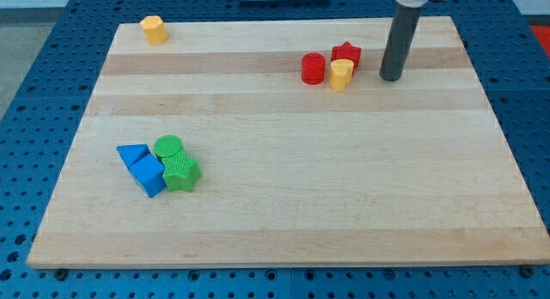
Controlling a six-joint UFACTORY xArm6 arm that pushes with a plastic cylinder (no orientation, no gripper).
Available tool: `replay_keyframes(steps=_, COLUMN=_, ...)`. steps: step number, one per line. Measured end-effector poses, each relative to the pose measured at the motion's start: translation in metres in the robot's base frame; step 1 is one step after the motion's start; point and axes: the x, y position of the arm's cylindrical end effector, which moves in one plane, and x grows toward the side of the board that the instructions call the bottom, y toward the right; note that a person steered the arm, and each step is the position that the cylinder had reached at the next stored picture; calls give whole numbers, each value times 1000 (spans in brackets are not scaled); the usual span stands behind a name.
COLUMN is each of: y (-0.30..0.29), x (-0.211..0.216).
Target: Separate red star from yellow heart
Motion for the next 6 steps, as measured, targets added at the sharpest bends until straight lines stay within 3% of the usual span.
replay_keyframes(steps=4, y=-75, x=-9)
replay_keyframes(steps=6, y=-76, x=-25)
